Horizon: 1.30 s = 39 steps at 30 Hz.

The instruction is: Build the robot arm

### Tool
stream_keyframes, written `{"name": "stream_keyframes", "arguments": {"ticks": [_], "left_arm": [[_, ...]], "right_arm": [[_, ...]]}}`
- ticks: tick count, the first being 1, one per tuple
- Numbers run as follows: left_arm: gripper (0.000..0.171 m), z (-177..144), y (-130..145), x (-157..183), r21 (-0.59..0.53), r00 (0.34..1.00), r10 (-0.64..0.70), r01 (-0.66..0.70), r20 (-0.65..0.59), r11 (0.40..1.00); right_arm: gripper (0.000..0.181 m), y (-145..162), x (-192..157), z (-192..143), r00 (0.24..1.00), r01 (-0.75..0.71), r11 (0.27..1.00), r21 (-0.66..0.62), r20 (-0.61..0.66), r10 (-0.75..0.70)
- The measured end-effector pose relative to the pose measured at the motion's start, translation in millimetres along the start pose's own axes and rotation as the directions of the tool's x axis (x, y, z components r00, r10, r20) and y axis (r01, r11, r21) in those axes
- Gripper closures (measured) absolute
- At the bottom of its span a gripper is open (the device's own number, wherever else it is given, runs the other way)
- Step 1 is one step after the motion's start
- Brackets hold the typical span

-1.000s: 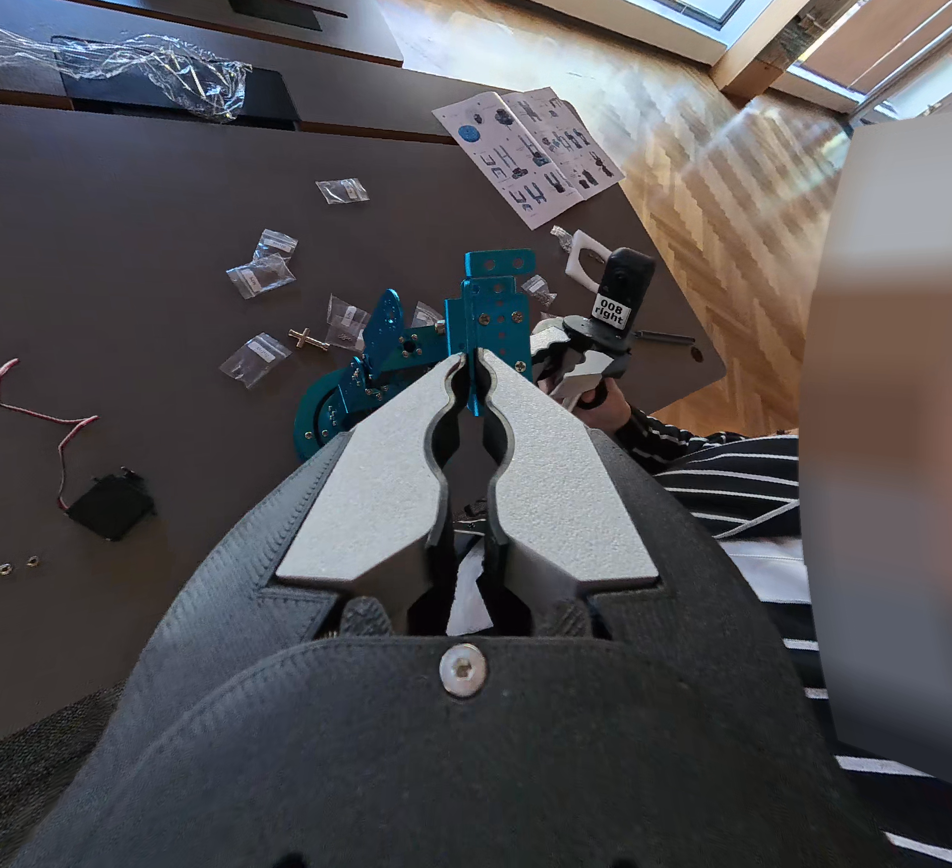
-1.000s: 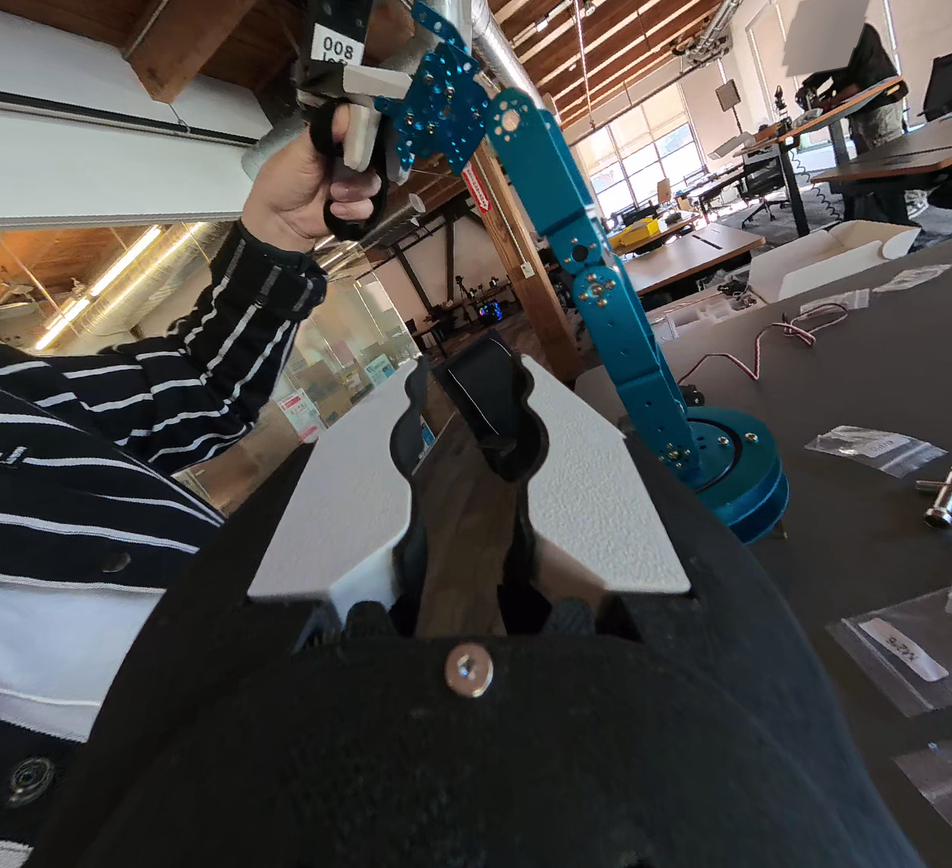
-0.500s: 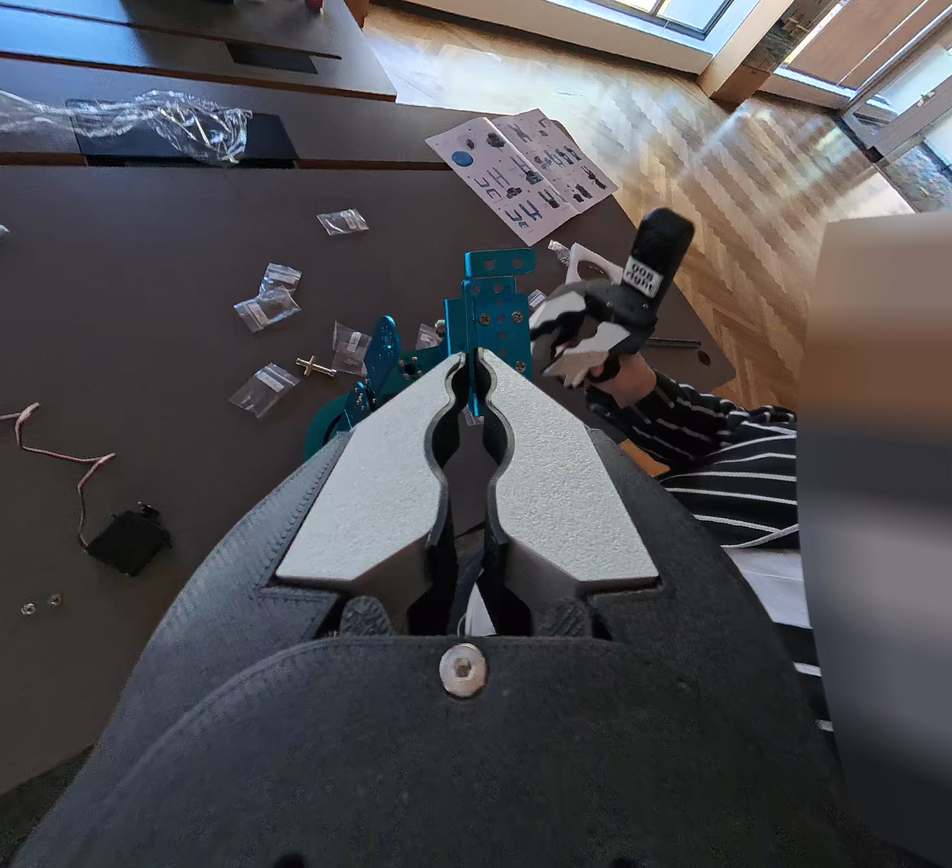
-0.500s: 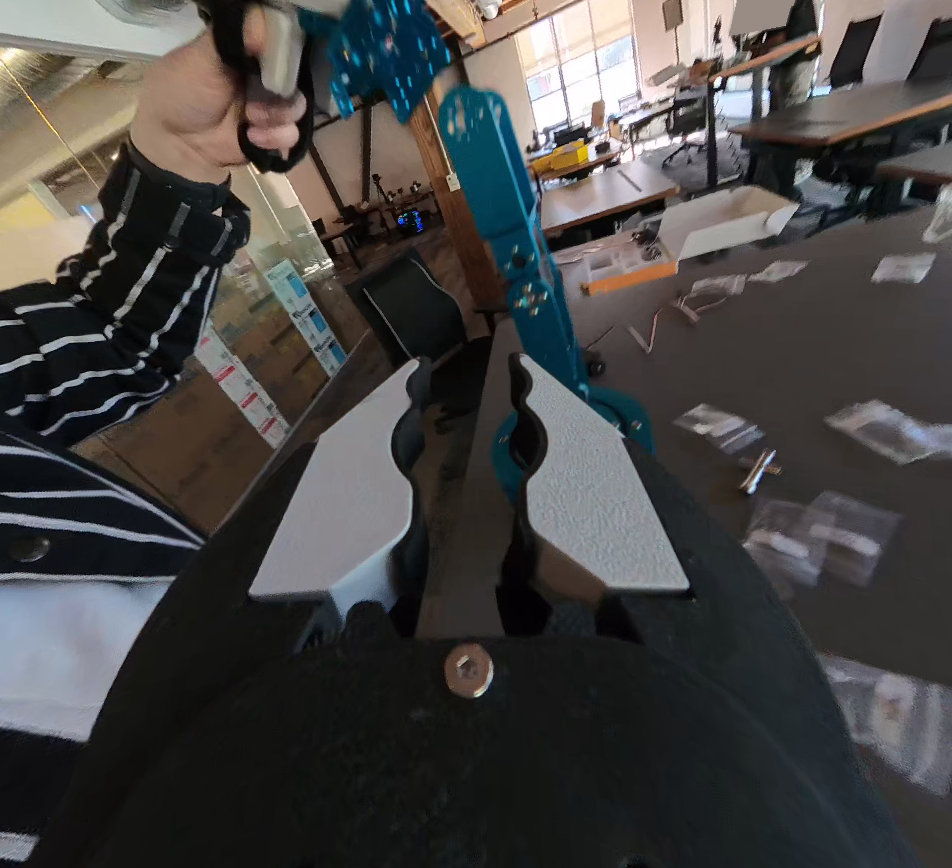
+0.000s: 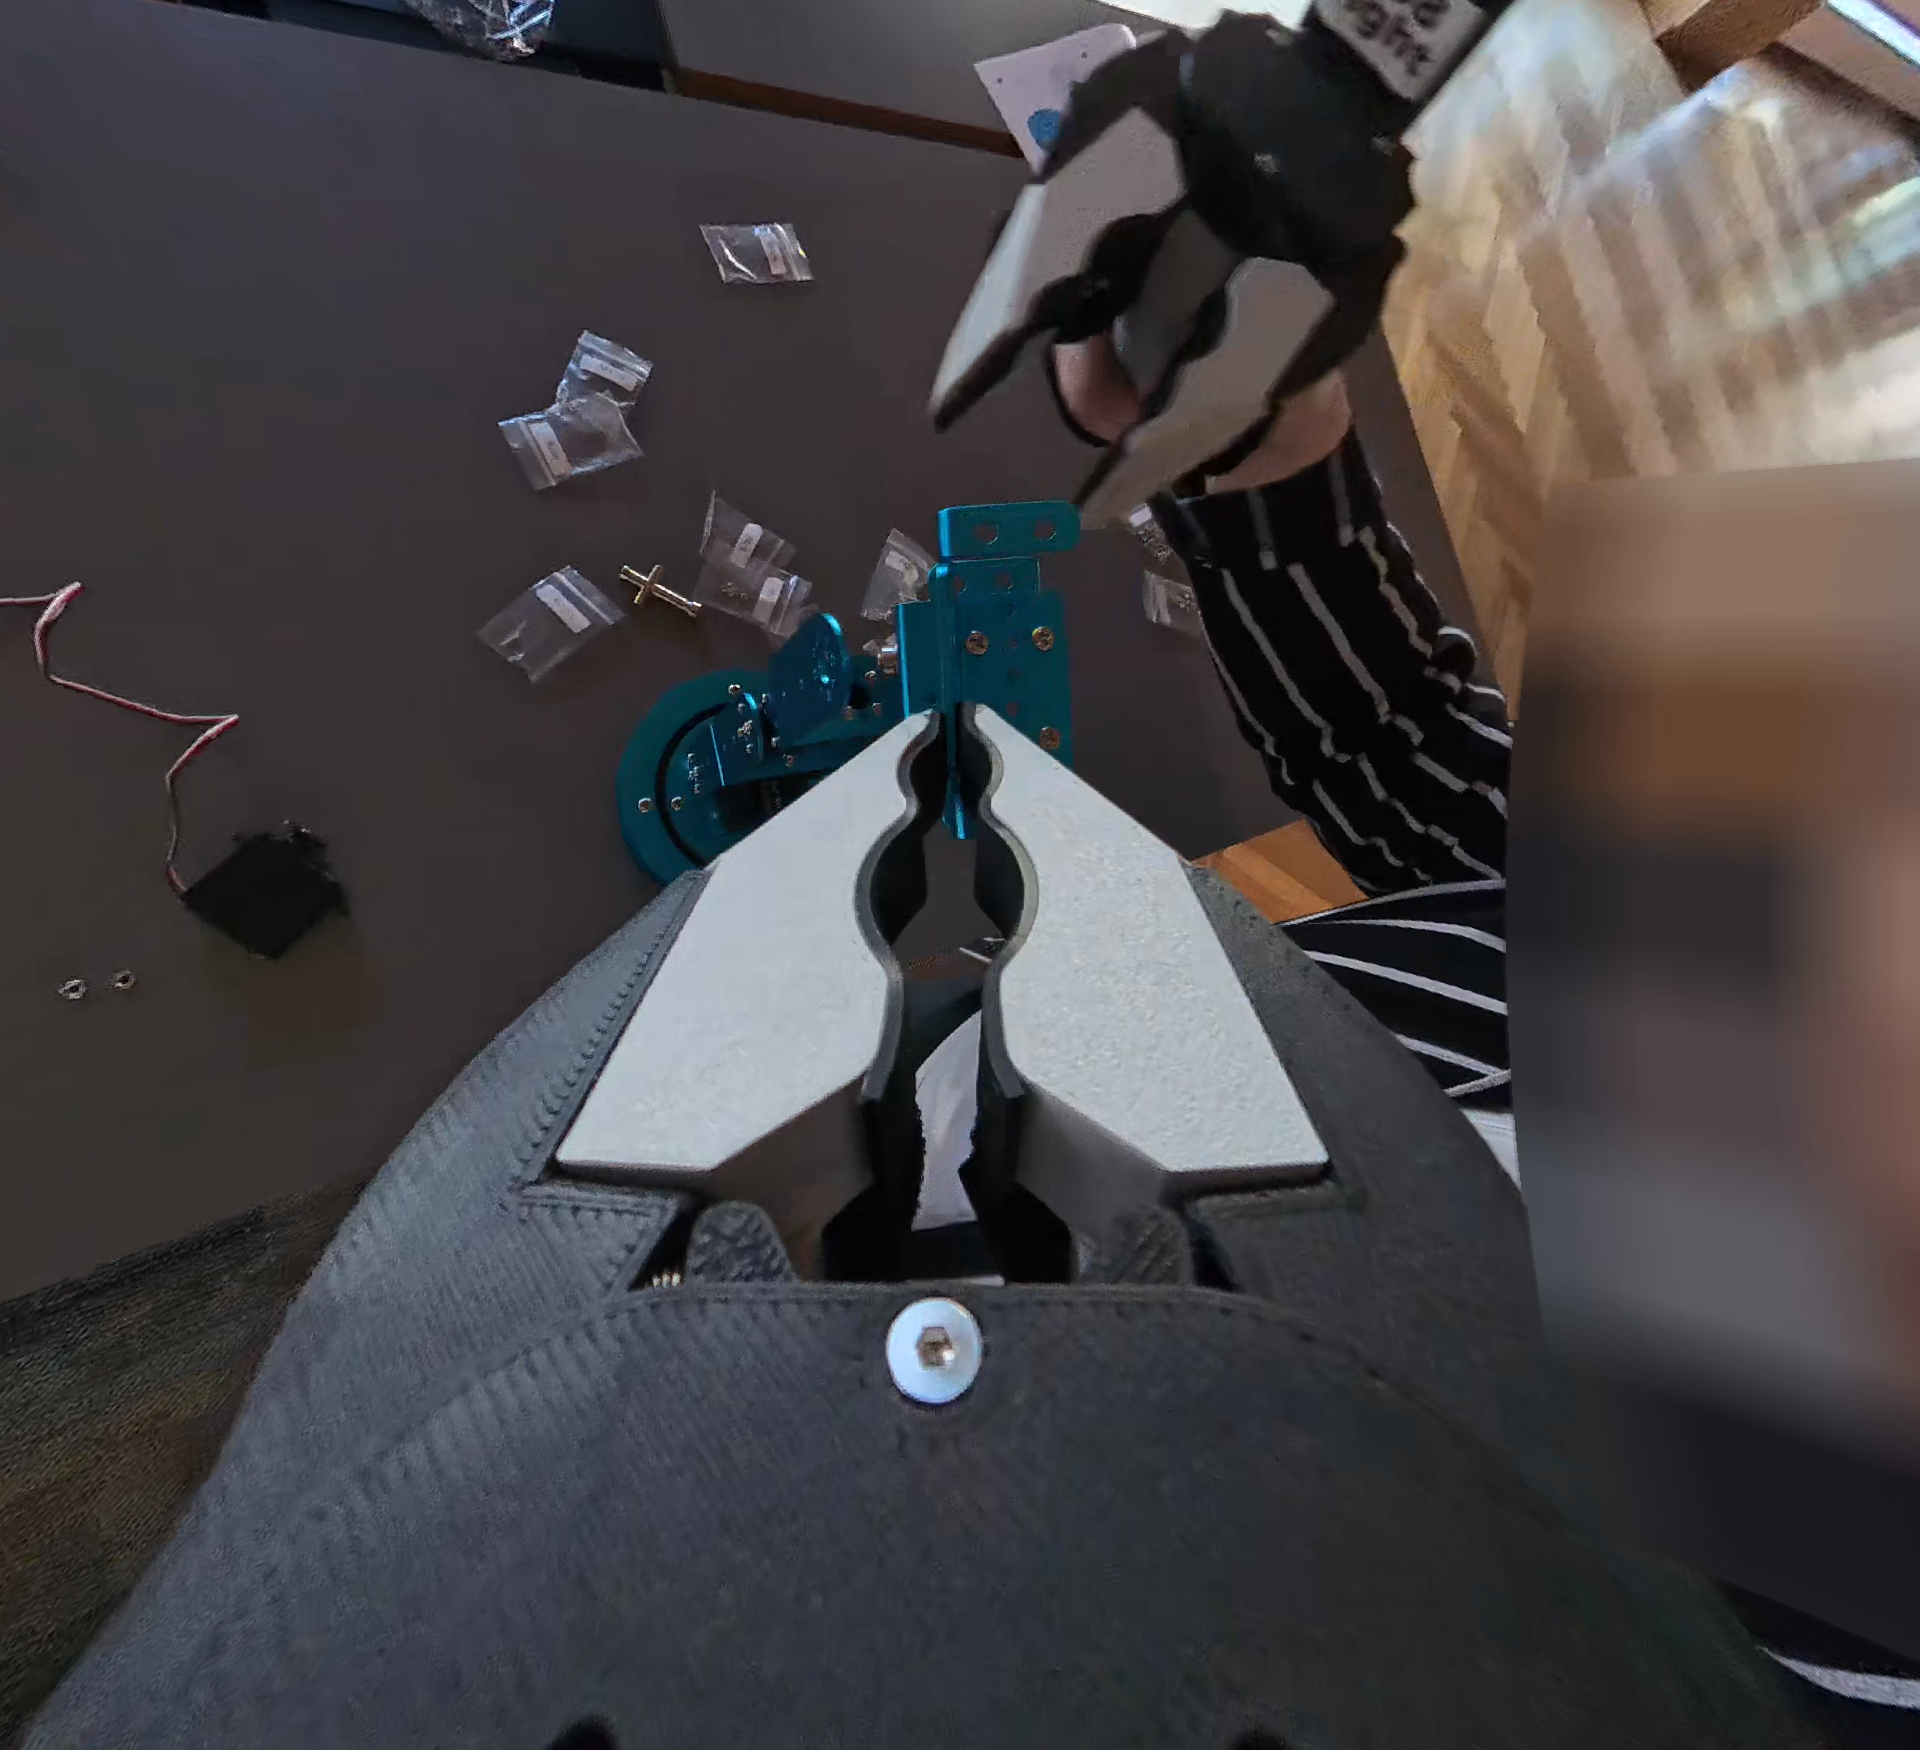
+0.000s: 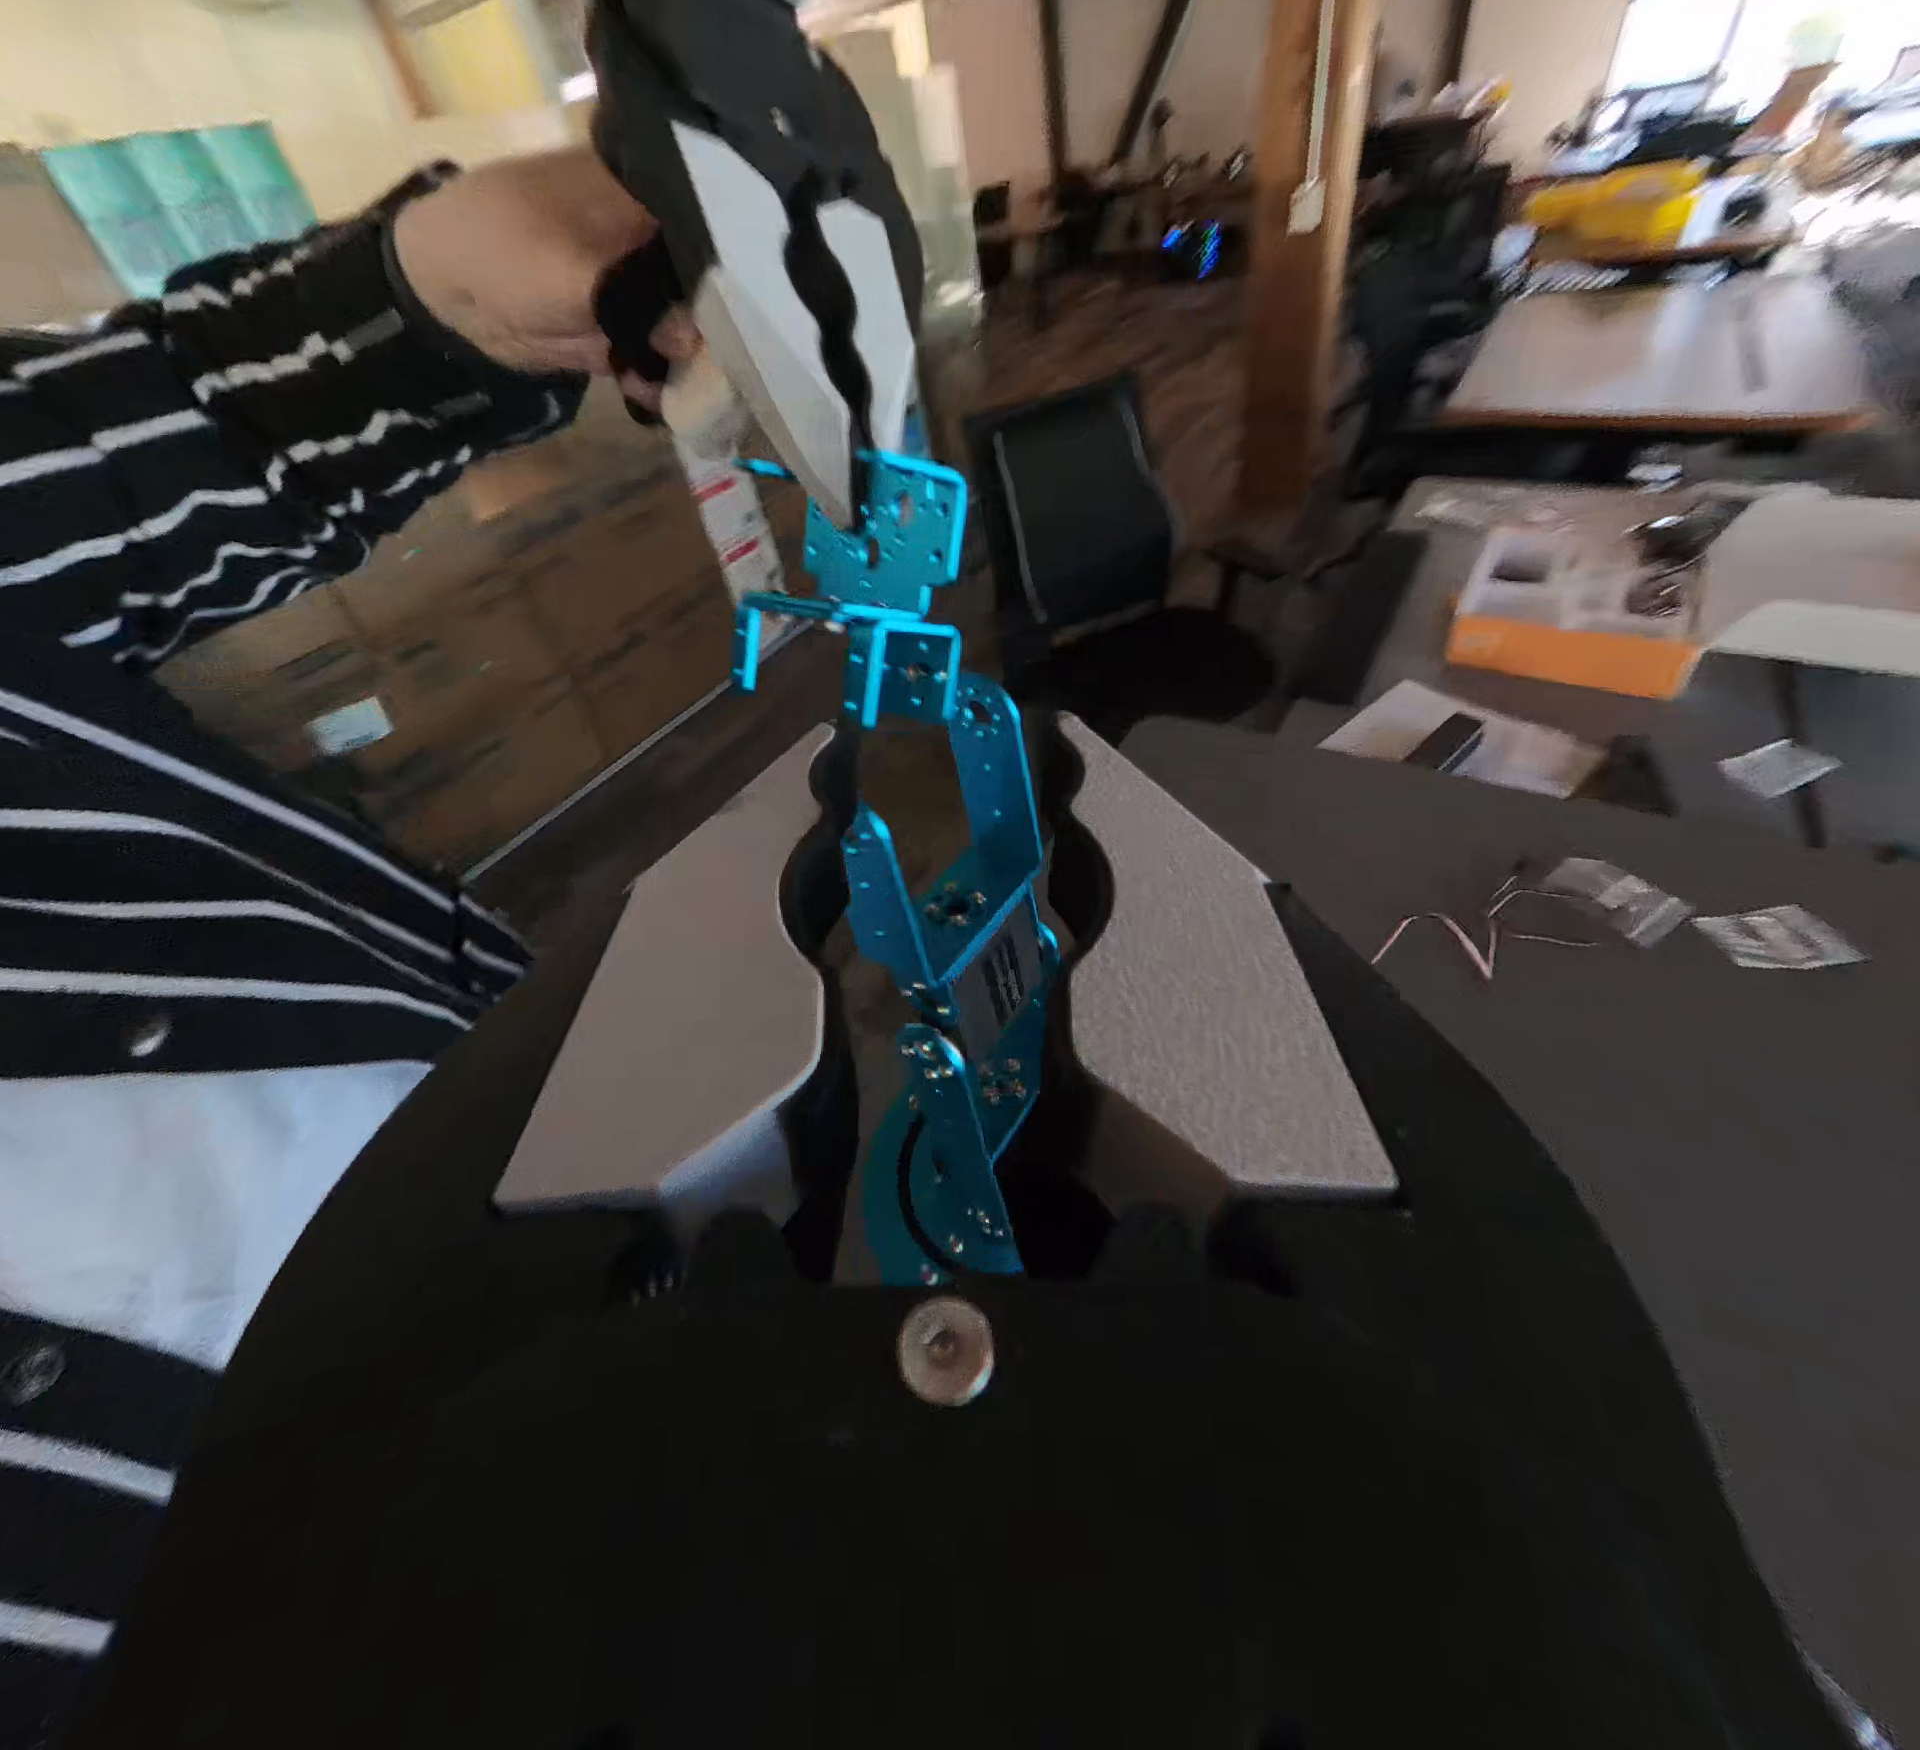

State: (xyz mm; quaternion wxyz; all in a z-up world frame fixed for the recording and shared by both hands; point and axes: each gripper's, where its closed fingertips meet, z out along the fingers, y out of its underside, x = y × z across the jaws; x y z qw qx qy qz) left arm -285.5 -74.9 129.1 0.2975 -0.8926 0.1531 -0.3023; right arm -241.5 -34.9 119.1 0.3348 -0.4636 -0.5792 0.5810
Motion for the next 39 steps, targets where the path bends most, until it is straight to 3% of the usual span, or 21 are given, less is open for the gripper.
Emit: {"name": "stream_keyframes", "arguments": {"ticks": [5, 9, 14, 22, 39], "left_arm": [[0.171, 7.3, 1.4, -5.6, -0.017, 0.999, 0.018, -0.017, 0.046, 1.0], [0.171, 9.7, 1.2, -7.8, -0.02, 0.996, 0.029, -0.027, 0.081, 0.999], [0.171, 10.9, 2.2, -7.1, -0.034, 0.993, 0.037, -0.033, 0.111, 0.999], [0.171, 13.2, 5.4, -5.6, -0.067, 0.975, 0.077, -0.064, 0.209, 0.996], [0.171, 18.1, 8.0, -2.8, -0.113, 0.91, 0.167, -0.134, 0.38, 0.984]], "right_arm": [[0.148, 16.2, 21.7, 20.7, 0.988, -0.042, 0.999, -0.01, 0.146, 0.043], [0.15, 22.5, 11.1, 32.4, 0.938, -0.102, 0.994, -0.024, 0.331, 0.104], [0.151, 26.8, 7.6, 48.6, 0.907, -0.092, 0.995, -0.049, 0.408, 0.104], [0.169, 29.4, 4.9, 55.0, 0.886, -0.053, 0.998, -0.039, 0.459, 0.065], [0.164, 36.6, 2.3, 63.4, 0.843, -0.094, 0.995, -0.017, 0.53, 0.089]]}}
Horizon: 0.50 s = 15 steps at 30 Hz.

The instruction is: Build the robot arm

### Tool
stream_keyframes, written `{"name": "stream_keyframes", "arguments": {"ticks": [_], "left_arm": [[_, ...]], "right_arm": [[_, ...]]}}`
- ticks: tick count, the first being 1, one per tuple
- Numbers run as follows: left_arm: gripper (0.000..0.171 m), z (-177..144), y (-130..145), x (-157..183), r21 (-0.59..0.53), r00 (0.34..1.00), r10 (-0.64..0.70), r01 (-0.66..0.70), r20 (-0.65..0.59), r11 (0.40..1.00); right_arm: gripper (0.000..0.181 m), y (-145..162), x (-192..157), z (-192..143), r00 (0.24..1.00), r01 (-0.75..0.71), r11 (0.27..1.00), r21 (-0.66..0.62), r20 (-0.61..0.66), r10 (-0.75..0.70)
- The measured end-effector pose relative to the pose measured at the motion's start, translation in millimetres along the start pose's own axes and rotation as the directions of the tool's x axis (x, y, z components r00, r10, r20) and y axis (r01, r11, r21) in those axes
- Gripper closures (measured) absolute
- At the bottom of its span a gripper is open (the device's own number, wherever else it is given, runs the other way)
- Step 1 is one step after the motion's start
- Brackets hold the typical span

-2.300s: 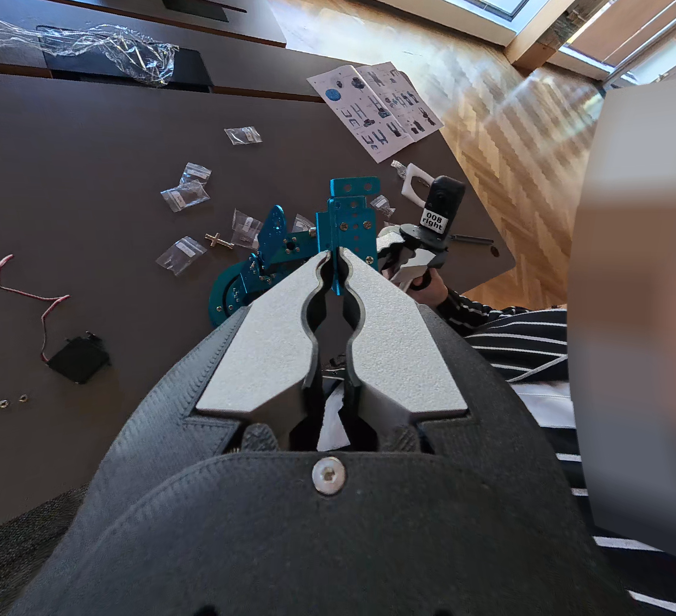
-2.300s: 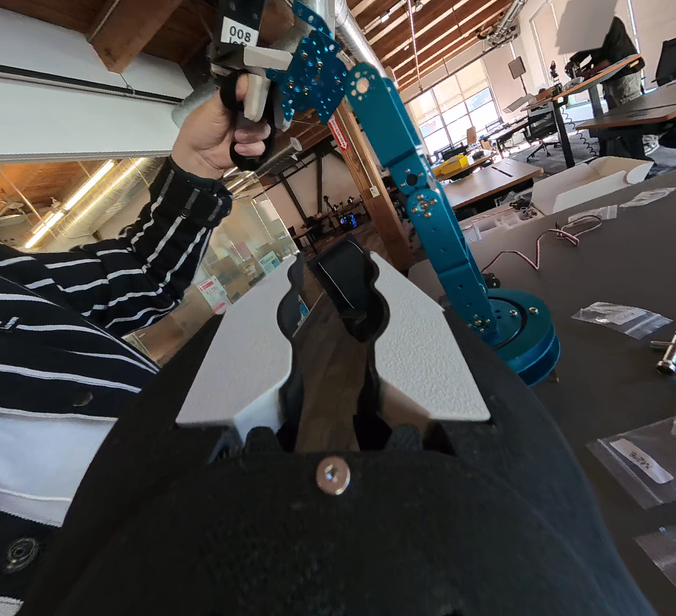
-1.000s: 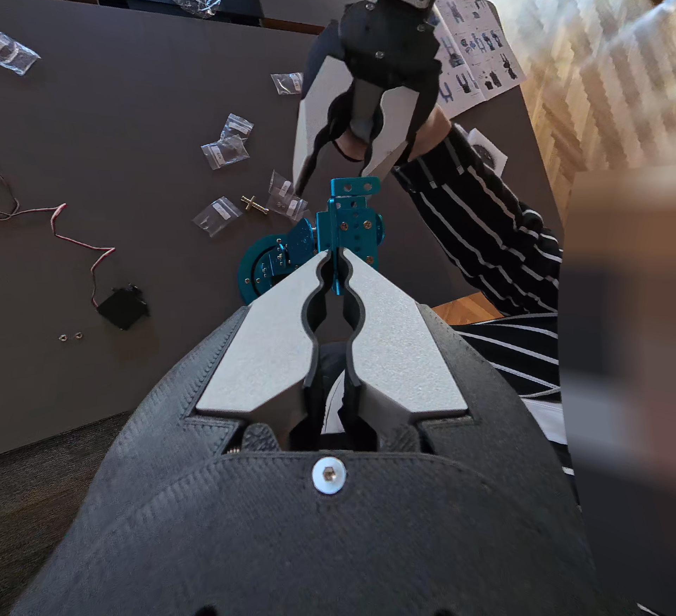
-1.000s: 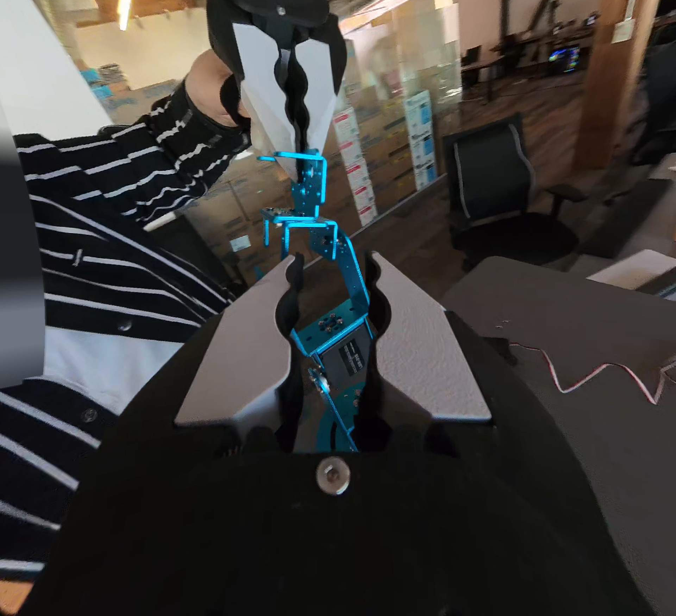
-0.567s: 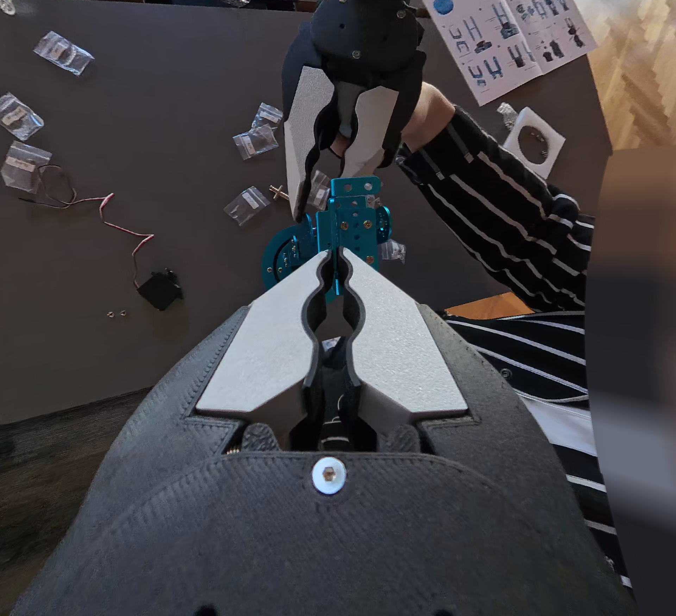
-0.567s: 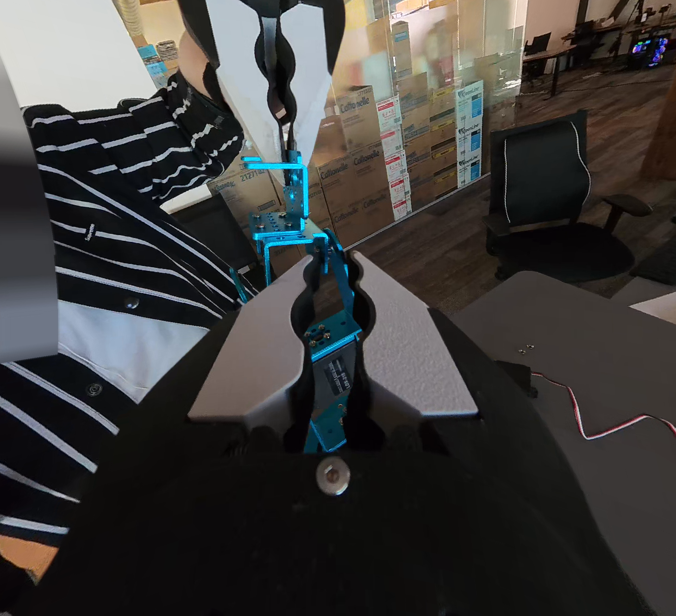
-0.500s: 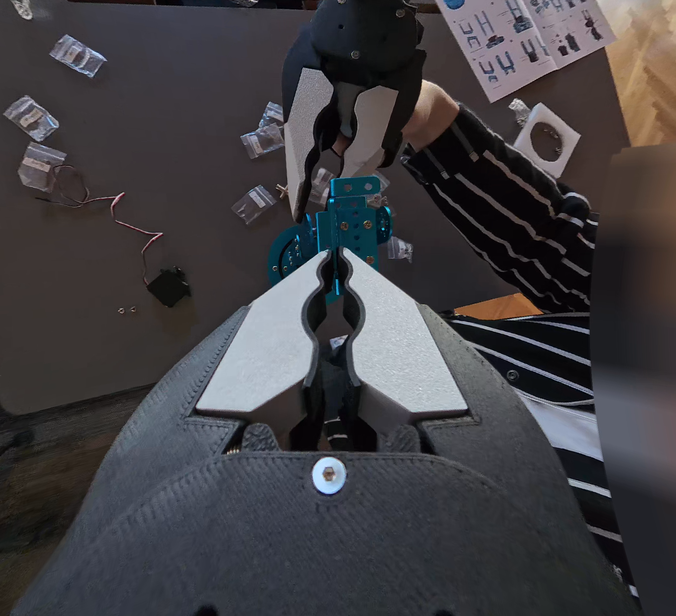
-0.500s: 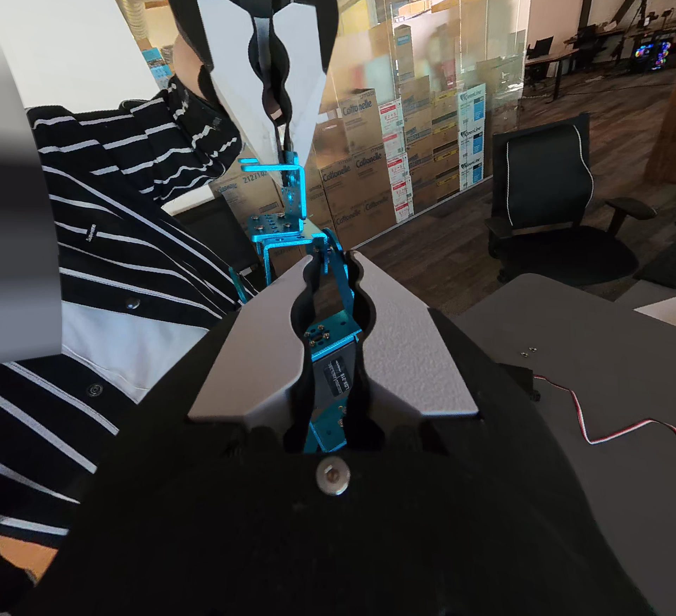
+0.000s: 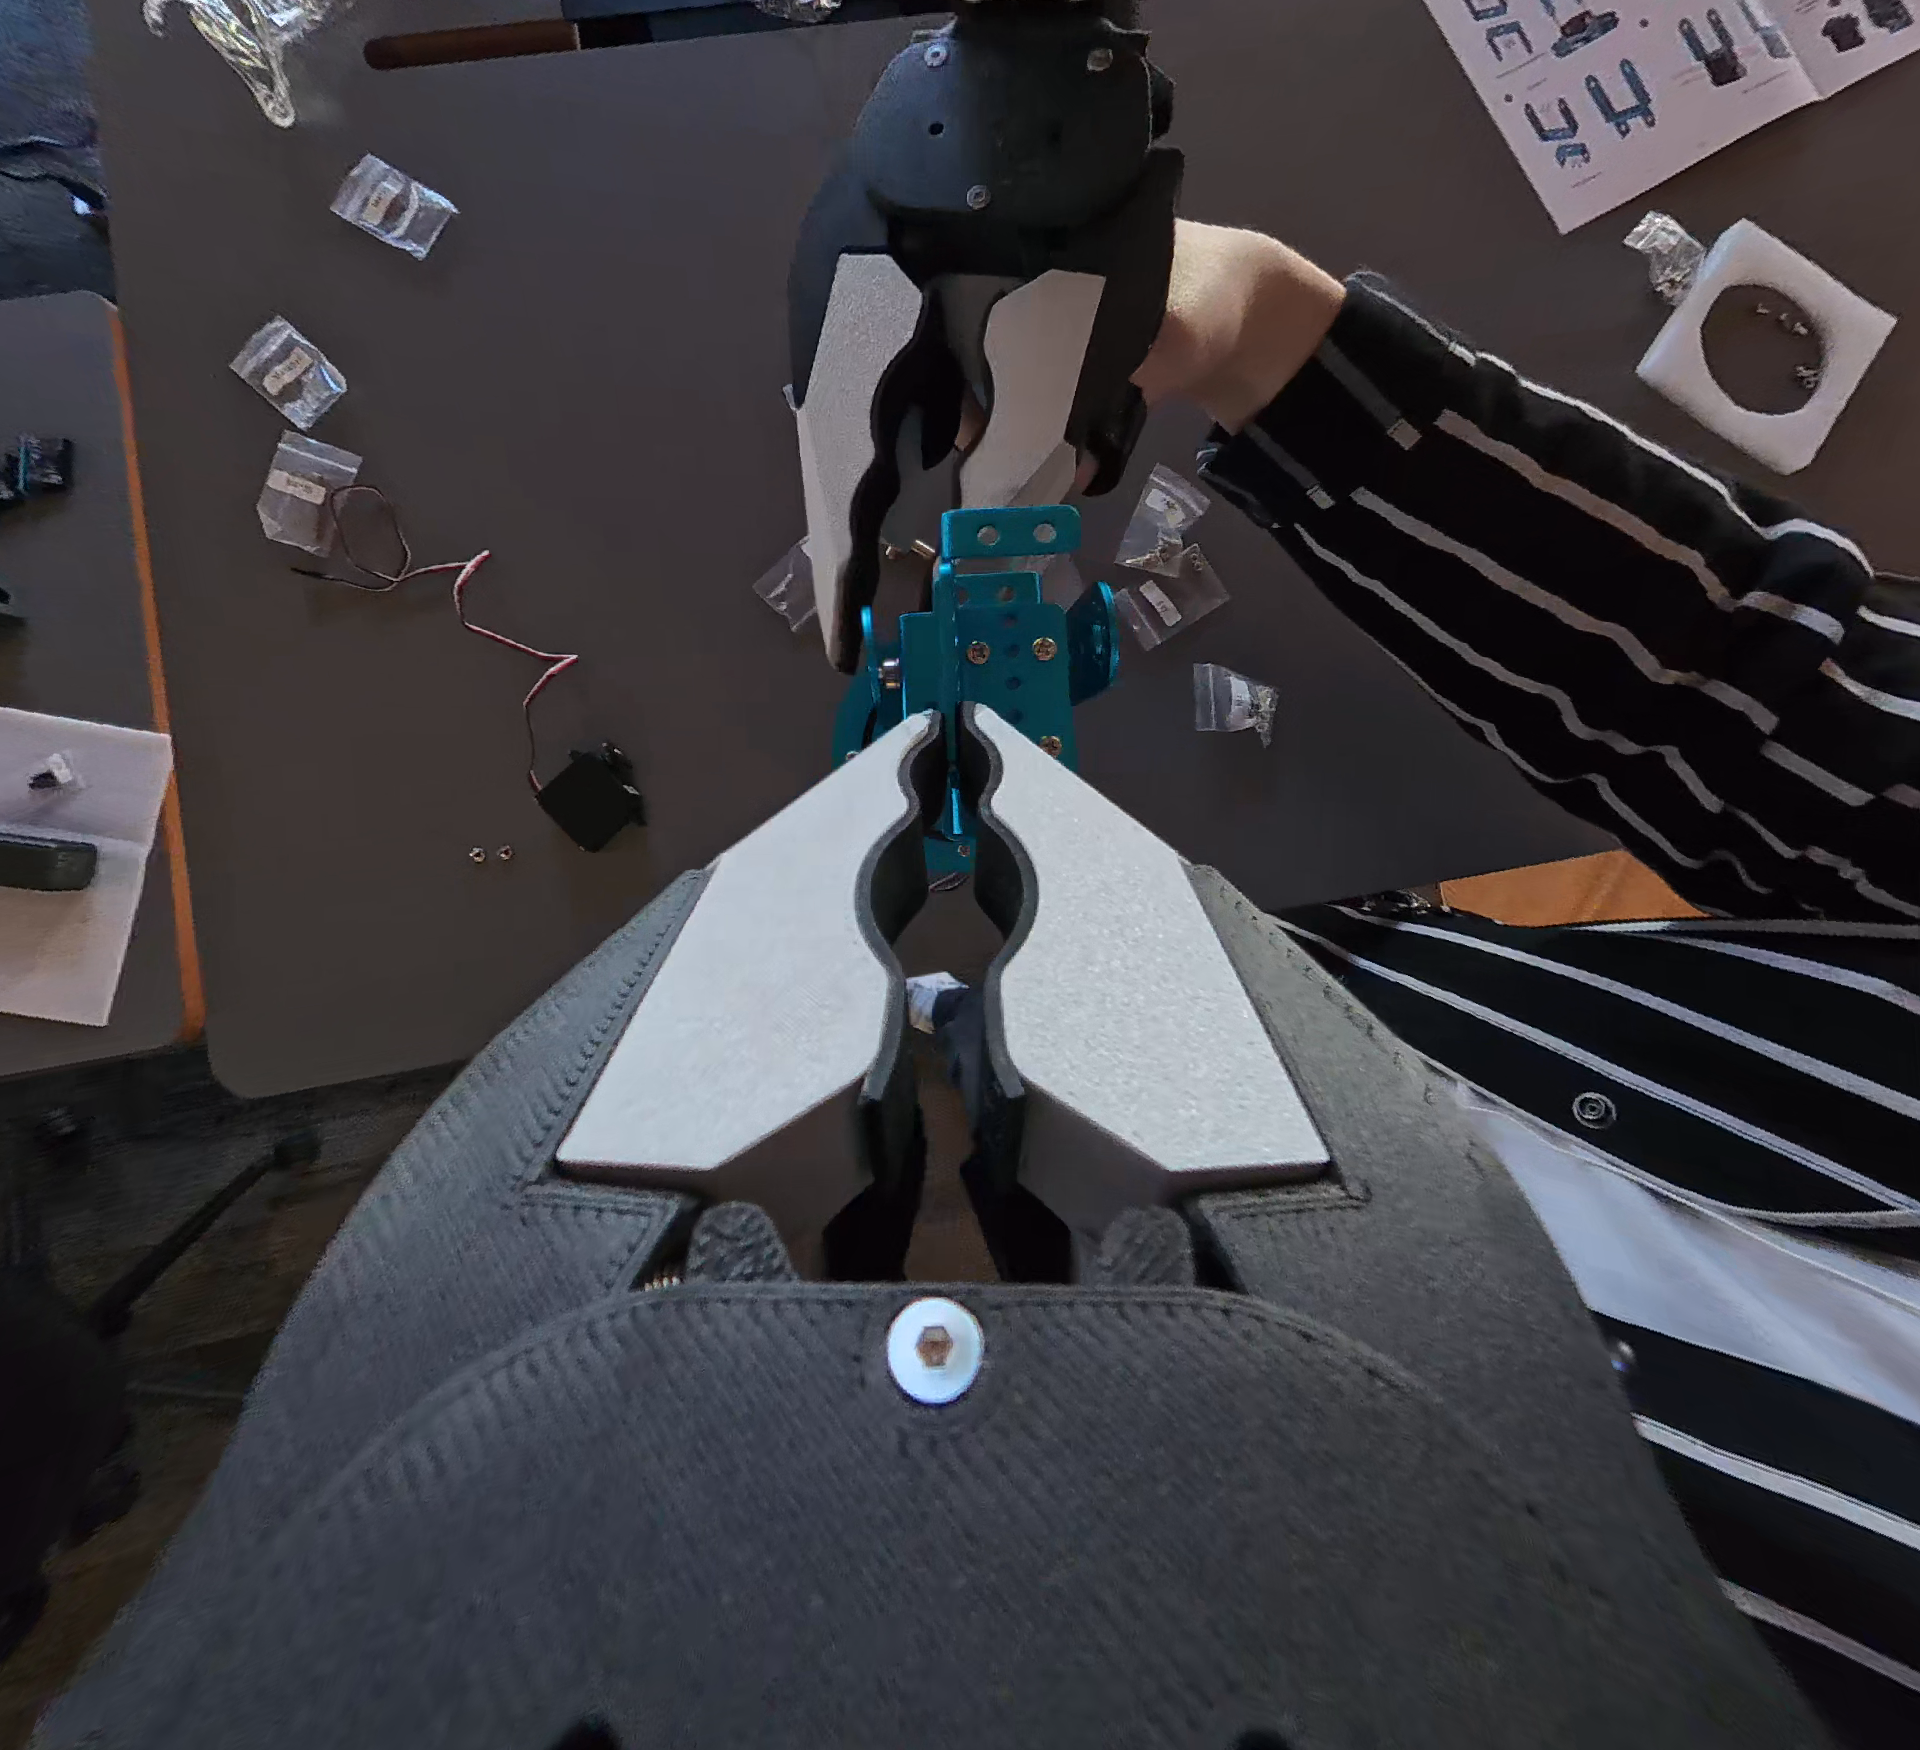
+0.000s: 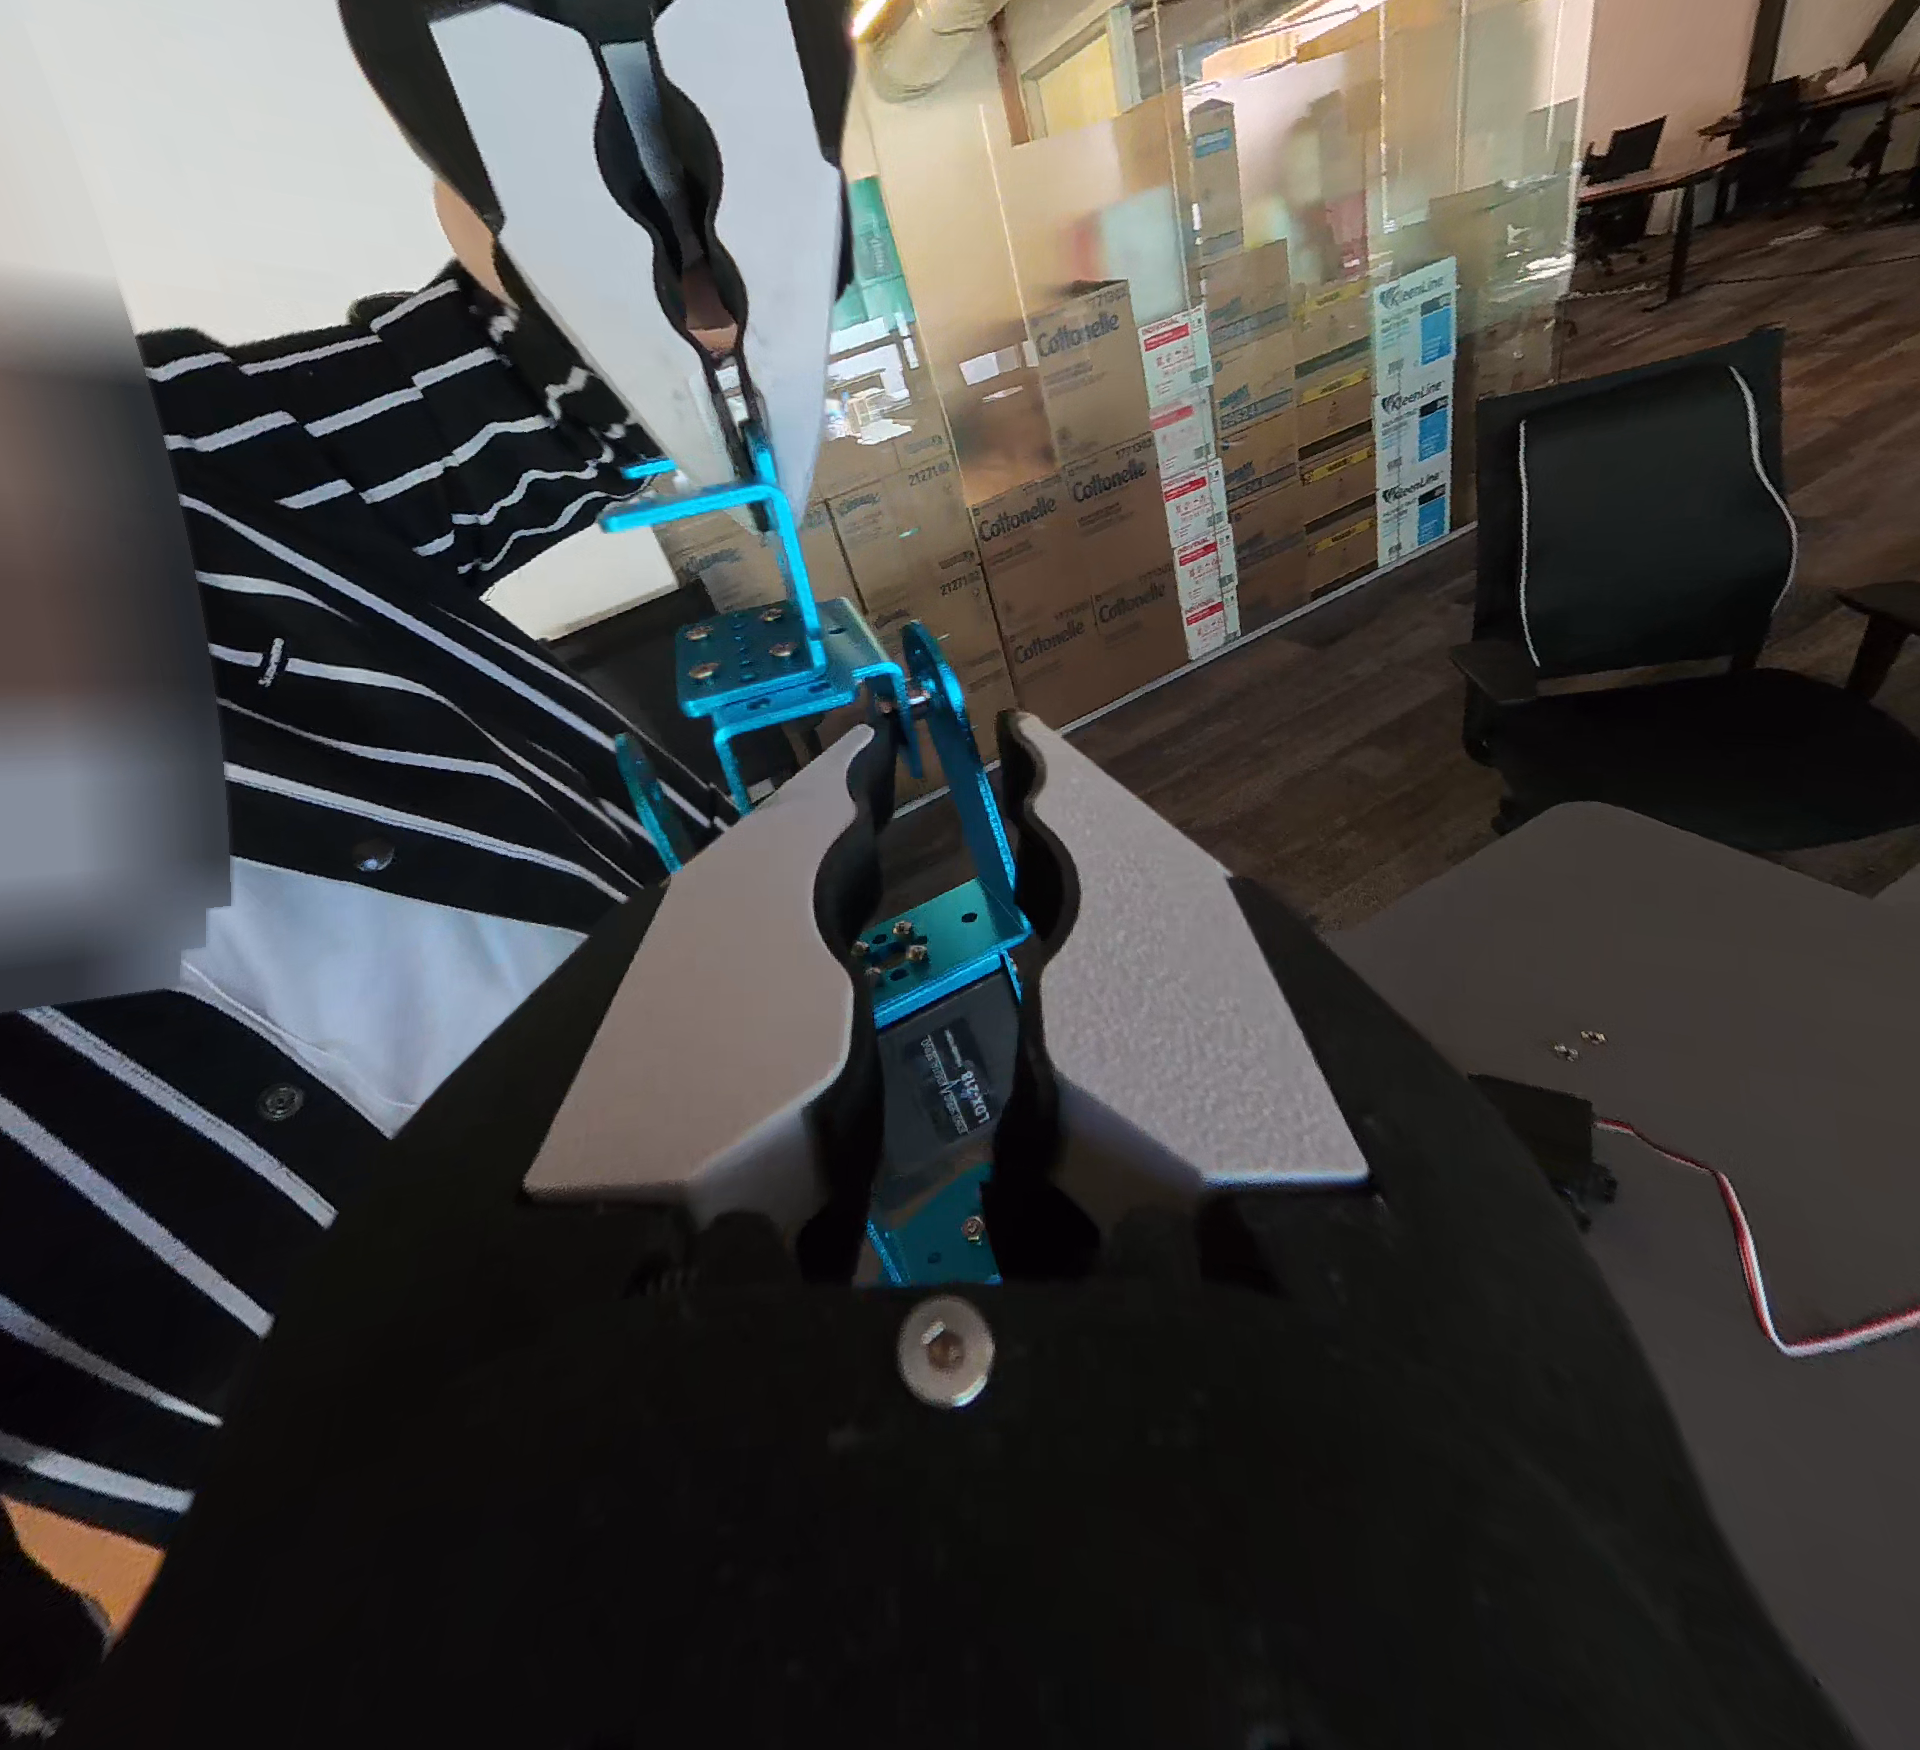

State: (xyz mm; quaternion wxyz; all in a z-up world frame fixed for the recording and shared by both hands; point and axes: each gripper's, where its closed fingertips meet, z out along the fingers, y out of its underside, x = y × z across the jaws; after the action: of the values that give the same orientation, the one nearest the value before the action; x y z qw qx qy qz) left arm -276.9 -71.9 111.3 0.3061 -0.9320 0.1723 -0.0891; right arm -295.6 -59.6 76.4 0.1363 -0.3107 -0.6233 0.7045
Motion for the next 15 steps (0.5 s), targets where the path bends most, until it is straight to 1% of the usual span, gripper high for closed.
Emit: {"name": "stream_keyframes", "arguments": {"ticks": [1, 3, 7, 15], "left_arm": [[0.171, -0.3, 0.7, 0.0, 0.005, 1.0, 0.002, -0.003, 0.005, 1.0], [0.171, -0.8, 1.9, 0.0, 0.017, 1.0, -0.001, 0.001, 0.004, 1.0], [0.171, 0.4, 2.2, -0.2, 0.059, 1.0, -0.001, 0.001, -0.003, 0.998], [0.171, -0.4, 3.4, -6.4, 0.071, 1.0, 0.003, -0.003, 0.0, 0.997]], "right_arm": [[0.168, -0.3, -1.8, 0.8, 1.0, 0.006, 1.0, -0.001, 0.016, -0.006], [0.168, -0.2, -2.1, 1.8, 0.999, 0.026, 1.0, -0.003, 0.026, -0.026], [0.171, -0.2, -2.2, -0.1, 0.997, -0.008, 1.0, 0.002, 0.073, 0.008], [0.173, -1.3, 1.3, 1.0, 0.998, -0.015, 1.0, 0.01, 0.063, 0.014]]}}
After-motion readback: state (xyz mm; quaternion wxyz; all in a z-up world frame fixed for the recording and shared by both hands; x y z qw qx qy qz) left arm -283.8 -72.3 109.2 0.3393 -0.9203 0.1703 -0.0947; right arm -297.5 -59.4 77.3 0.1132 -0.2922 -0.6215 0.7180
